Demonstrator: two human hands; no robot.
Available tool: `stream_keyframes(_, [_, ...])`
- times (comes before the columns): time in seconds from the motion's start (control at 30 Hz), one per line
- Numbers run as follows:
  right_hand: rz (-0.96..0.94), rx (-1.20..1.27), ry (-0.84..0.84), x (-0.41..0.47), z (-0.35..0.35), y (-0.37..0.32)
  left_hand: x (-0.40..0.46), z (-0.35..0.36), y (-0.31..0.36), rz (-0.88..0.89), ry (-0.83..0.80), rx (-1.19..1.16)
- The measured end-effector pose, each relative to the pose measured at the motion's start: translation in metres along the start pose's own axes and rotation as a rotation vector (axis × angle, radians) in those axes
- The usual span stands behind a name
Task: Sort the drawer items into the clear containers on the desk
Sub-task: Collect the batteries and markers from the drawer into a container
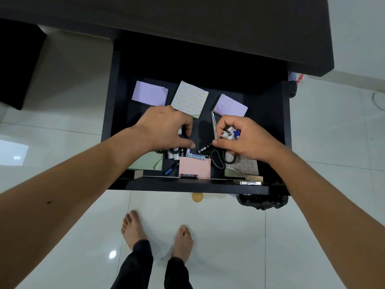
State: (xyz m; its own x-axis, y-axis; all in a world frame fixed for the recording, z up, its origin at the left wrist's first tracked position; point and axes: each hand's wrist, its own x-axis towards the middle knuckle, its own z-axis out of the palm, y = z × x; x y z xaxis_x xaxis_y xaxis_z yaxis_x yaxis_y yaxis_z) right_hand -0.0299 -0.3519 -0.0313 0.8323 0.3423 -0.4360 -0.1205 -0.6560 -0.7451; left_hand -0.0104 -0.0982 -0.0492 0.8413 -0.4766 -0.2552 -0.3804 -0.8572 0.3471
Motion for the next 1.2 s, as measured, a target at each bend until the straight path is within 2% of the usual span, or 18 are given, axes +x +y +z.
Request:
stream_keyframes(0.17, [-0.068, -0.279, -0.001, 0.006, 0.006, 0.002, -0.002, 0.003, 0.003, -0.036, 0.079, 0.005])
stream_keyframes(0.3, [-0.136, -0.490, -0.026, 0.011, 0.009, 0.001, -0.006, -0.004, -0.007, 0.041, -0.017, -0.107])
stream_keyframes(0.47, [-0.204, -0.604, -0.008, 0.013, 0.014, 0.002, -0.009, -0.006, -0.008, 0.072, -0.094, -0.037])
stream_keyframes(0.53, [-0.195, -0.563, -0.004, 0.014, 0.014, 0.004, -0.009, -0.006, -0.007, 0.067, -0.081, -0.030])
stream_keyframes(0.8, [-0.028, -0.106, 0.154, 0.007, 0.006, 0.002, -0.006, -0.005, -0.005, 0.003, -0.037, -0.027])
stream_keyframes(0.93, [-0.011, 0.101, 0.090, 0.006, 0.006, -0.002, -0.005, -0.002, 0.000, -0.004, -0.002, 0.015])
stream_keyframes(1.07, [0.006, 0.156, 0.026, 0.006, 0.005, -0.006, -0.006, -0.001, -0.001, 0.029, 0.008, 0.011])
stream_keyframes(1.2, [0.032, 0.225, -0.020, 0.004, 0.004, -0.010, -0.010, -0.006, -0.010, 0.032, -0.005, -0.204])
